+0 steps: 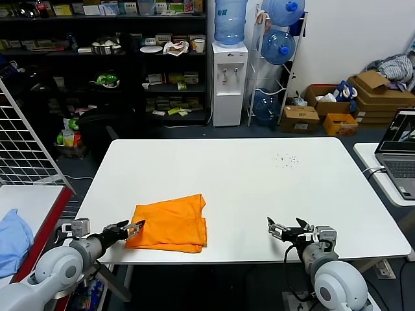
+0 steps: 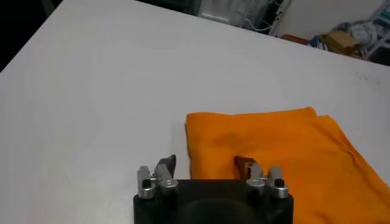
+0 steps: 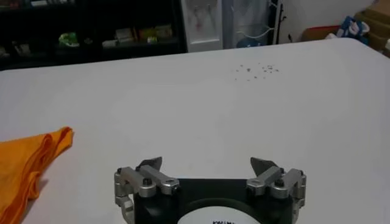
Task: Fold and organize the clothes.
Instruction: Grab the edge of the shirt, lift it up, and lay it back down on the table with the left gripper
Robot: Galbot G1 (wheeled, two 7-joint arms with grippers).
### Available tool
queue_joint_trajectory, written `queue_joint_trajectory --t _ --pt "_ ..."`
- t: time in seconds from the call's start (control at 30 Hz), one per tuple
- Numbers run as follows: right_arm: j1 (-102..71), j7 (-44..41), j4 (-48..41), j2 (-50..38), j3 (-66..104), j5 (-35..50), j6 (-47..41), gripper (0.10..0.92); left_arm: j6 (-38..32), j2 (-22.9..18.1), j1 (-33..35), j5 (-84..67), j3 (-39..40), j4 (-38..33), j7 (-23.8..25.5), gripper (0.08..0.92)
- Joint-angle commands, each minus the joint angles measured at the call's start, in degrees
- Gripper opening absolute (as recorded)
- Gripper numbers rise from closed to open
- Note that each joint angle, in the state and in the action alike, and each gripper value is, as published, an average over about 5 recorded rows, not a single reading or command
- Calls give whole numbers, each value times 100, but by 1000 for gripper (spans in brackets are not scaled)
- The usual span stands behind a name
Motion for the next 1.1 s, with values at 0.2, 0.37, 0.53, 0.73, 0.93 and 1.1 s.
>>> queue_joint_trajectory --t 0.2,0.37,0.53,0.73,0.93,1.1 --pt "-31 3 13 -4 13 -2 16 921 -2 -35 21 17 -15 16 58 475" --pt "-54 2 22 14 14 -18 24 921 -13 -54 44 11 -62 -62 14 328" --pt "-67 2 31 24 8 -31 31 921 -29 -78 110 0 -138 -252 -111 190" --pt "-59 -6 32 32 9 -38 49 921 -53 -111 235 153 -376 -721 -422 95" --pt "22 -51 -27 40 -49 -84 111 921 49 82 451 278 -933 -1583 -972 95" --pt "109 -163 -119 27 -130 -236 231 921 209 623 615 -2 -1490 -2036 -1358 95"
